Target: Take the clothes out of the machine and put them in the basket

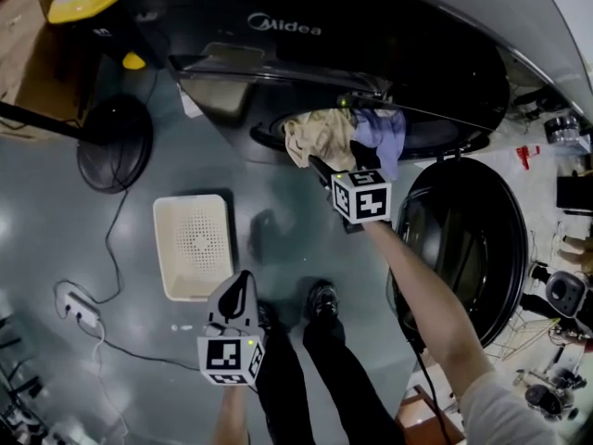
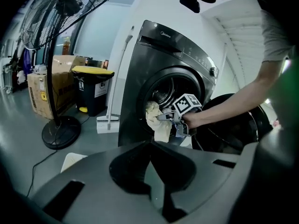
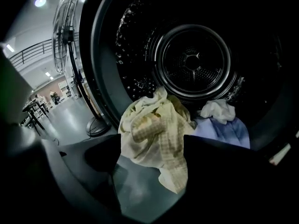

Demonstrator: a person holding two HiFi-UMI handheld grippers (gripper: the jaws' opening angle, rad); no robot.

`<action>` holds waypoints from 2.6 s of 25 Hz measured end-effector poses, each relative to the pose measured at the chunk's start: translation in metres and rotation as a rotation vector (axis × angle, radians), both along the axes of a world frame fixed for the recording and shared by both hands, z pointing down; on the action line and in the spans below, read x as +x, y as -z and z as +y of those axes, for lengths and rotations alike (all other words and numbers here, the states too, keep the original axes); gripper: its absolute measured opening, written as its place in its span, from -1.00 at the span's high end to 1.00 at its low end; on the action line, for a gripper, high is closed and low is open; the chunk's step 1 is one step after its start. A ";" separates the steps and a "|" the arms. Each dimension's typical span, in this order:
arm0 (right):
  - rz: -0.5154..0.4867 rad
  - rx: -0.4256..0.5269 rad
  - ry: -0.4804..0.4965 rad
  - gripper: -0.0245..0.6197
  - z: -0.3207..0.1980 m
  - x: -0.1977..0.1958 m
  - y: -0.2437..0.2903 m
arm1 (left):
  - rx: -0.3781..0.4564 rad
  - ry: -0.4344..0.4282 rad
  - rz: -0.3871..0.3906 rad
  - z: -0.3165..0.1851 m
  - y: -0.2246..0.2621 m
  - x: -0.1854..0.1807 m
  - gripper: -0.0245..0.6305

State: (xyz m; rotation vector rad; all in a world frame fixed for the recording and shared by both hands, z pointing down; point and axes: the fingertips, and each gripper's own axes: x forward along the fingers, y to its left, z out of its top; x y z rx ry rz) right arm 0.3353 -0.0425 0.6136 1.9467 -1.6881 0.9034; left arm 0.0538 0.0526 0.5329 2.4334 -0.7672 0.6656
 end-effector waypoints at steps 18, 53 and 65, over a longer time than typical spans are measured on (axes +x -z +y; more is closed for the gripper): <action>0.044 -0.196 0.071 -0.35 -0.030 0.006 -0.060 | -0.034 0.017 -0.009 -0.001 -0.020 -0.007 0.87; 0.082 0.019 0.094 0.51 0.083 -0.049 0.093 | 0.030 0.007 0.016 0.007 0.055 0.001 0.86; 0.068 0.107 0.109 0.52 0.145 -0.083 0.170 | 0.045 0.026 0.042 0.013 0.085 -0.001 0.86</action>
